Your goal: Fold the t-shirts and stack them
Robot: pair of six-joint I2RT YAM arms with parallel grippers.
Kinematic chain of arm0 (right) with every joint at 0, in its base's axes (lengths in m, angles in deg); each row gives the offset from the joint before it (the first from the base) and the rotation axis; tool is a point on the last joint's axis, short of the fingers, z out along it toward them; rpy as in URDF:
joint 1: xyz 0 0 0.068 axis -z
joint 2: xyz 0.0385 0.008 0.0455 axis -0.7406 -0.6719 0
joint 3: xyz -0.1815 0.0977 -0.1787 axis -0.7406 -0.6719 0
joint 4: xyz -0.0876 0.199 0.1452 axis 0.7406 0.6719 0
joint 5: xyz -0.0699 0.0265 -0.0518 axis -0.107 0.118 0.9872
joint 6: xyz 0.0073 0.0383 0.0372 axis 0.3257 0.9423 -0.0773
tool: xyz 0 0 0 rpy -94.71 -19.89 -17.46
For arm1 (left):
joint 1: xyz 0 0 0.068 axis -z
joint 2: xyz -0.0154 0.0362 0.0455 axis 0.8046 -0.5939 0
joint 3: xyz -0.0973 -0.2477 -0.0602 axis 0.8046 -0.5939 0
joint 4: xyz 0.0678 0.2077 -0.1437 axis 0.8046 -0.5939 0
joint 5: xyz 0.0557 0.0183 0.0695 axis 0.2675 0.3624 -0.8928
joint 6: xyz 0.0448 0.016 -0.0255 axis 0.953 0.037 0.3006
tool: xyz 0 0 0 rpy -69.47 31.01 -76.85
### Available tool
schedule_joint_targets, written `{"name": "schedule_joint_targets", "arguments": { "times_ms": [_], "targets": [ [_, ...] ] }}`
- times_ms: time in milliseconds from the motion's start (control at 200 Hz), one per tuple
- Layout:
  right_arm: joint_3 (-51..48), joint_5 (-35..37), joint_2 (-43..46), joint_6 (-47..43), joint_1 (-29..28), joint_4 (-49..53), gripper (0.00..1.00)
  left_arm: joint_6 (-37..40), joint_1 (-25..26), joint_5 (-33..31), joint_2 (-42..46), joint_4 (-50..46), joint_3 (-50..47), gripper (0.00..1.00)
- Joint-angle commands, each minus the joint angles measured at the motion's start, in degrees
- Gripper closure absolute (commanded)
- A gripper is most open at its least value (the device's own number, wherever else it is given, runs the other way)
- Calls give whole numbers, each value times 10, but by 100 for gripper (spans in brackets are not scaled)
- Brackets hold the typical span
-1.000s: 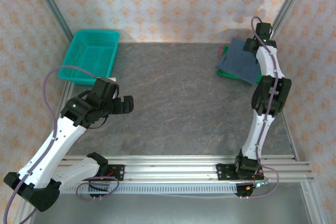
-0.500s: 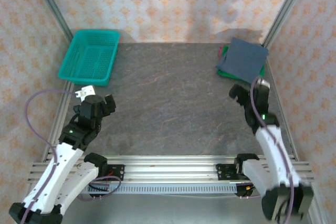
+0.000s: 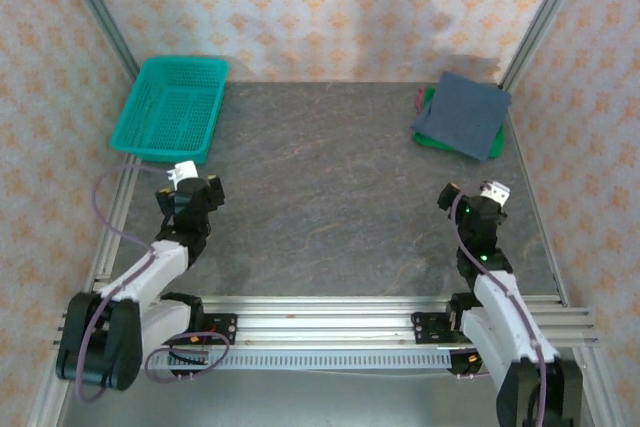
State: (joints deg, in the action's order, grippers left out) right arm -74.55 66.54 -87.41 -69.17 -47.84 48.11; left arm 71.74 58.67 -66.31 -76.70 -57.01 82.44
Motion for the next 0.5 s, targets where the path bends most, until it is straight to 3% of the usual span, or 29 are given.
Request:
{"name": "schedule_joint_targets", "arguments": {
  "times_ms": [0, 135, 215, 340, 405, 465, 495],
  "targets": [
    [-10, 45, -90, -52, -9, -225, 1, 8, -4, 26, -64, 147, -7, 0],
    [-26, 59, -224, -85, -9, -395, 1, 38, -4, 41, -112, 155, 24, 0],
    [-23, 31, -323, -89, -12, -495, 1, 55, -5, 40, -151, 223, 18, 0],
    [48, 76, -457, -87, -18, -511, 1, 66, -14, 91, -223, 255, 31, 0],
    [89, 74, -418, -79, -24, -359, 1, 61, -19, 93, -222, 253, 32, 0],
    [66, 77, -452, -92, -24, -463, 1, 60, -22, 96, -223, 249, 35, 0],
    [69, 79, -444, -90, -25, -447, 1, 60, -22, 97, -223, 249, 34, 0]
  ]
}}
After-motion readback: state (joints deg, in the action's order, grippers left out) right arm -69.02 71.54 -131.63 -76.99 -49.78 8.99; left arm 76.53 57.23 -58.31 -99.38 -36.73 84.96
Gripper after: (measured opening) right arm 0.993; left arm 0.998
